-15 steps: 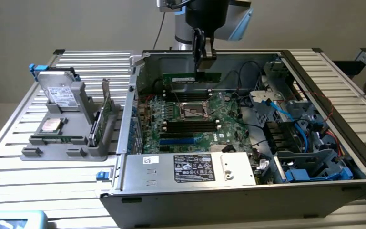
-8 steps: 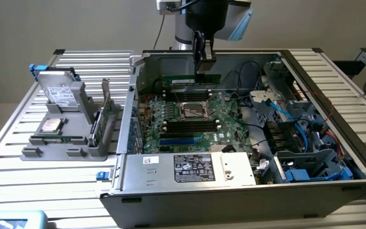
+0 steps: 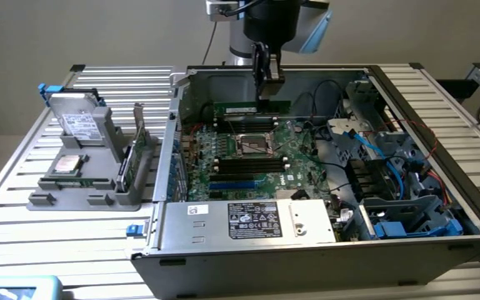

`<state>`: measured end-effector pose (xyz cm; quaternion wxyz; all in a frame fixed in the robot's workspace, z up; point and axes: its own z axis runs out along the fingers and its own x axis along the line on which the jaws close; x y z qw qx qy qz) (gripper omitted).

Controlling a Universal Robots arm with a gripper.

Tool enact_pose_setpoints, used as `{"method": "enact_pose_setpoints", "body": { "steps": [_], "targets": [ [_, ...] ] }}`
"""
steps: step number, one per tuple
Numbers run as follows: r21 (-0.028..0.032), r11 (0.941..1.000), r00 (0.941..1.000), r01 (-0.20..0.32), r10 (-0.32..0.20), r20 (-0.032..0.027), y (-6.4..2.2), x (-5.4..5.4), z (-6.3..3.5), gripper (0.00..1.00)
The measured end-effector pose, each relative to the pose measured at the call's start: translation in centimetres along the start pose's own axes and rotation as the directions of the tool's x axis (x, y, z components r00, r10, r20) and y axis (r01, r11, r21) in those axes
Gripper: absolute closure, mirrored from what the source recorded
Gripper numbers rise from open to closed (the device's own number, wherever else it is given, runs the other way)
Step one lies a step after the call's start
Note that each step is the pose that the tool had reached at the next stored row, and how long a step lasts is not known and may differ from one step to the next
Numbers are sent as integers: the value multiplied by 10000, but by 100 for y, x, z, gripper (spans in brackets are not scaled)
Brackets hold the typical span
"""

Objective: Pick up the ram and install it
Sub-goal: 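Insert the ram into the slot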

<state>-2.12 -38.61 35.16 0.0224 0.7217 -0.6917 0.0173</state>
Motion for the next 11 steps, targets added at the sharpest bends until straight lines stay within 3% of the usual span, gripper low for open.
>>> {"method": "enact_pose_setpoints", "body": {
  "steps": [5, 7, 9, 11],
  "targets": [
    [1, 10000, 10000, -1, 1, 1, -14, -6, 41, 86],
    [2, 10000, 10000, -2, 2, 26, -14, -7, 66, 86],
    [5, 10000, 9999, 0, 0, 116, -15, -8, 83, 86],
    [13, 10000, 9996, 1, -1, 284, -15, -9, 92, 86]
  ]
}}
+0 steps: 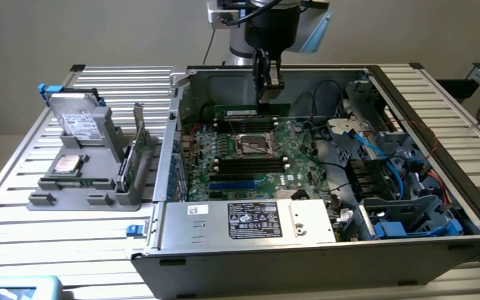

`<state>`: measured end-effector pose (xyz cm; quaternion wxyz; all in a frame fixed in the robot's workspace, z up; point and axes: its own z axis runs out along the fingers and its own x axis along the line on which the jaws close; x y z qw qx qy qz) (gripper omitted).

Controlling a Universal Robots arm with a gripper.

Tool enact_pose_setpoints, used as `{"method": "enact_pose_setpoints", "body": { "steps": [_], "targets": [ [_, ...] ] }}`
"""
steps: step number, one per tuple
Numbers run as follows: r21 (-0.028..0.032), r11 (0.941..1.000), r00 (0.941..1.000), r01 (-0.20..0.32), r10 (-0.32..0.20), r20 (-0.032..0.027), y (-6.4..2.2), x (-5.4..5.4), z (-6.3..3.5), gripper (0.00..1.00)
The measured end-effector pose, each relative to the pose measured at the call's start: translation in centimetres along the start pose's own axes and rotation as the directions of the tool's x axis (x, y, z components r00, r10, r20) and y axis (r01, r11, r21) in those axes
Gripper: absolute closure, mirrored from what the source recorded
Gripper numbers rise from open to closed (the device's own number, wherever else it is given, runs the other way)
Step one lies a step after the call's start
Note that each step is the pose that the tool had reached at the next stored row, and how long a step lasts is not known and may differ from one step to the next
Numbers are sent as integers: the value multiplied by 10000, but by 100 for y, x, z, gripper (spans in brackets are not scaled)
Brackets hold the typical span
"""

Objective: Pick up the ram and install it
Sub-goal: 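Insert the ram into the slot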

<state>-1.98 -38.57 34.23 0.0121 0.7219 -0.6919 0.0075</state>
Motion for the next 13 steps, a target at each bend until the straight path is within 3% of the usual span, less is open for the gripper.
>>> {"method": "enact_pose_setpoints", "body": {
  "steps": [1, 13],
  "targets": [
    [2, 10000, 10000, 0, 0, 49, 1, 1, 0, 86],
    [-3, 9999, 9999, -120, 120, 40, -29, -1, 113, 86]
  ]
}}
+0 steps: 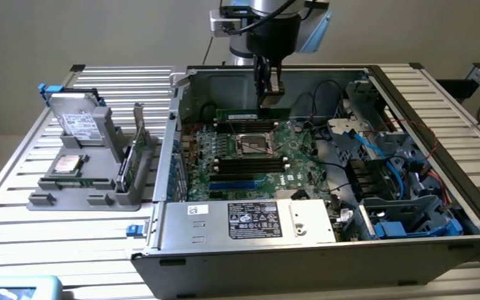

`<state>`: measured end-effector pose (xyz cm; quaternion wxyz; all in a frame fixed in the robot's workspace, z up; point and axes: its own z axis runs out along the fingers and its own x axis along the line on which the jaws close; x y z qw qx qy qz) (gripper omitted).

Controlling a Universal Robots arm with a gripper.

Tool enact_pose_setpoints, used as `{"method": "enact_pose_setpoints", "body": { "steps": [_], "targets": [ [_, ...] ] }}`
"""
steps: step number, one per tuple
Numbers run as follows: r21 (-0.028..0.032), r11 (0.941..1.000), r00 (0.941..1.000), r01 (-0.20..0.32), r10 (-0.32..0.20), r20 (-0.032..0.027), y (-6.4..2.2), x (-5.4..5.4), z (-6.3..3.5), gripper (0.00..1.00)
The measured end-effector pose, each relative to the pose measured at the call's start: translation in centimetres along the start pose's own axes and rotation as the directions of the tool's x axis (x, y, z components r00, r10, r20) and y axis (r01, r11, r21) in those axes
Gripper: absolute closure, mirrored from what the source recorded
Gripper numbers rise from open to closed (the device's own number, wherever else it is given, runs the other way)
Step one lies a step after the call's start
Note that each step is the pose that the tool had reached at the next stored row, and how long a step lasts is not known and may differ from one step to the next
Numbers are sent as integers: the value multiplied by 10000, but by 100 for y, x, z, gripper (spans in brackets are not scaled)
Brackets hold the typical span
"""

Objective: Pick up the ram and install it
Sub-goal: 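Insert the ram into the slot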

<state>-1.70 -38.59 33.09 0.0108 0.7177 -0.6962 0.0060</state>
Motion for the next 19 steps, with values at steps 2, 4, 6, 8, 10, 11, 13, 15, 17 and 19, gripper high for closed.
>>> {"method": "enact_pose_setpoints", "body": {
  "steps": [2, 4, 6, 8, 10, 11, 13, 15, 17, 19],
  "targets": [
    [-4, 10000, 9999, -80, 80, -63, -3, -1, 15, 86],
    [-6, 9999, 9998, -155, 155, -121, -14, -1, 27, 86],
    [-7, 9998, 9997, -209, 209, -146, -28, -4, 37, 86],
    [-9, 9997, 9995, -264, 263, -158, -47, -6, 50, 86],
    [-8, 9996, 9995, -275, 275, -182, -49, -8, 65, 86],
    [-9, 9996, 9994, -275, 275, -192, -50, -8, 71, 86],
    [-9, 9996, 9994, -275, 274, -233, -50, -8, 84, 86],
    [-10, 9996, 9993, -275, 275, -255, -50, -8, 94, 86],
    [-10, 9996, 9993, -276, 275, -261, -50, -8, 101, 86],
    [-9, 9996, 9993, -275, 275, -260, -49, -7, 103, 86]
  ]
}}
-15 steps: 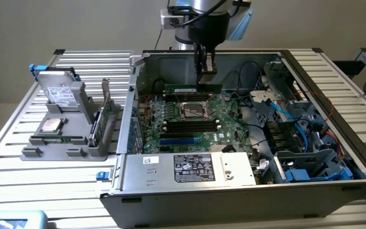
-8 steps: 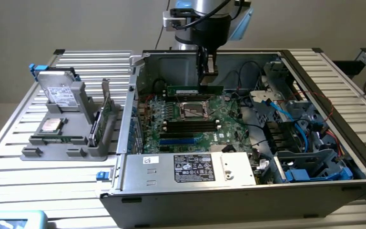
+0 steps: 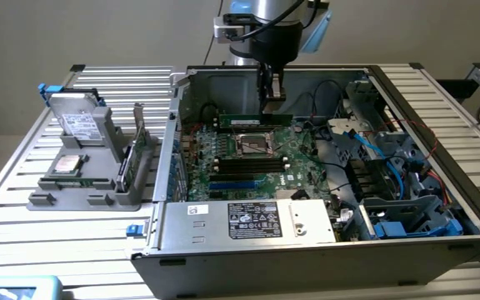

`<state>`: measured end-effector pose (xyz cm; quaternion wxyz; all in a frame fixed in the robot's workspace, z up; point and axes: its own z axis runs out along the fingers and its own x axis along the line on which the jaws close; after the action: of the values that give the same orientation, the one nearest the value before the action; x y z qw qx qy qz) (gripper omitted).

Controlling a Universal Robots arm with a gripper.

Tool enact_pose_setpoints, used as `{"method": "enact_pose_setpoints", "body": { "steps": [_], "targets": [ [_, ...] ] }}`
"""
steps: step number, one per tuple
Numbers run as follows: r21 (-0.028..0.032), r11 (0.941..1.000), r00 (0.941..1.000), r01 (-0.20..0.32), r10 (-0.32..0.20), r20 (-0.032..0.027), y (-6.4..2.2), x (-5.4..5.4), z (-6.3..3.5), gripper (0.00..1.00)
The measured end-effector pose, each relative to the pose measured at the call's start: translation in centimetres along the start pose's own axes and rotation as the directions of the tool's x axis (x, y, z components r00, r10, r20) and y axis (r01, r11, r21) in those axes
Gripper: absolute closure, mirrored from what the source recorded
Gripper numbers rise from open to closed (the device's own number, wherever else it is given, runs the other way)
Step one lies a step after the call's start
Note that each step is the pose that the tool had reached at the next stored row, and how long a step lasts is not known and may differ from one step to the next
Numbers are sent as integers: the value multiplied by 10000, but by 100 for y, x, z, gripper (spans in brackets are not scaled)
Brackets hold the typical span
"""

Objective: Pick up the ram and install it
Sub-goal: 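Insert the ram into the slot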

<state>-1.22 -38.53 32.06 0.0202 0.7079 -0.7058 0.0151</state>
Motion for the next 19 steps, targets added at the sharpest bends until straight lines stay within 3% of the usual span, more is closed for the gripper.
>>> {"method": "enact_pose_setpoints", "body": {
  "steps": [11, 19],
  "targets": [
    [2, 9999, 9999, 170, -170, -5, 1, -2, 49, 86],
    [-23, 9998, 9998, 198, -198, -76, 0, -6, 131, 86]
  ]
}}
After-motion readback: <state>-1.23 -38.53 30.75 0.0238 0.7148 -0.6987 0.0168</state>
